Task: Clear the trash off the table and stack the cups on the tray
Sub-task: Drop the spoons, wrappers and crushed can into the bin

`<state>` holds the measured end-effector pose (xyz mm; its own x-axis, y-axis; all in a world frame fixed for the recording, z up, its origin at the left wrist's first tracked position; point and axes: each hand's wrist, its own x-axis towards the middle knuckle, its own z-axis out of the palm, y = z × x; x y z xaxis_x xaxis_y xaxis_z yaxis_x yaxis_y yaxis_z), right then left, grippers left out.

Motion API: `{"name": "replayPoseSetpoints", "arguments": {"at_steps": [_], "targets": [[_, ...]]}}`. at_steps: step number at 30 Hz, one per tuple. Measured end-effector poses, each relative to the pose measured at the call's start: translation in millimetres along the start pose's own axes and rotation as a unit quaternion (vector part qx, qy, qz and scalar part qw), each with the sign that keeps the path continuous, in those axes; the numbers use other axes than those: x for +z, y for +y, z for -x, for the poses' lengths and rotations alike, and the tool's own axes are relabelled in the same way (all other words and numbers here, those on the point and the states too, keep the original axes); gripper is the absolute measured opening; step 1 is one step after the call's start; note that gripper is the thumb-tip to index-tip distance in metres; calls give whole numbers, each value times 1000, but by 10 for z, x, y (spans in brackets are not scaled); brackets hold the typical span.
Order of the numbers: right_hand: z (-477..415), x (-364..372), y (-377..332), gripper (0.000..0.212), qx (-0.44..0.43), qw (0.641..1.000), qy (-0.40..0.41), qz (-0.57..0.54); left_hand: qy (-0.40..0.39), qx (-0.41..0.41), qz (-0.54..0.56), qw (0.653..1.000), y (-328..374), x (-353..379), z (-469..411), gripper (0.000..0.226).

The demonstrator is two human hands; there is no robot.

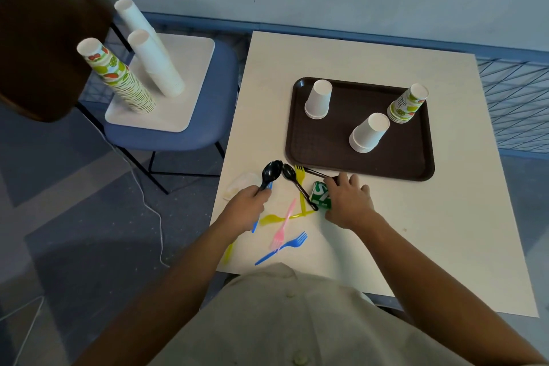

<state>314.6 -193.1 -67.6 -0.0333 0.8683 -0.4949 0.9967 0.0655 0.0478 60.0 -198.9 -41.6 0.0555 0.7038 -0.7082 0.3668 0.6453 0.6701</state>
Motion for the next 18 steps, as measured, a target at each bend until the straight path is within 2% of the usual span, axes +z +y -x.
{"name": "replayPoseSetpoints", "arguments": {"at_steps": [7,10,12,15,18], "targets": [[24,89,32,54,34,999,2,16,1,2,1,1000,89,-46,-67,26],[12,43,69,53,41,999,1,-7,-2,8,-7,1000,123,-53,-88,28],[17,-1,88,48,50,997,0,-54,1,3,7,1000,152,-49,-108,29],[10,-100,91,29,70,983,1,-172,6,-7,42,999,188,-30,-150,32],[33,-333,10,34,69,940,-3,-334,15,3,48,999,221,6,-182,40]]}}
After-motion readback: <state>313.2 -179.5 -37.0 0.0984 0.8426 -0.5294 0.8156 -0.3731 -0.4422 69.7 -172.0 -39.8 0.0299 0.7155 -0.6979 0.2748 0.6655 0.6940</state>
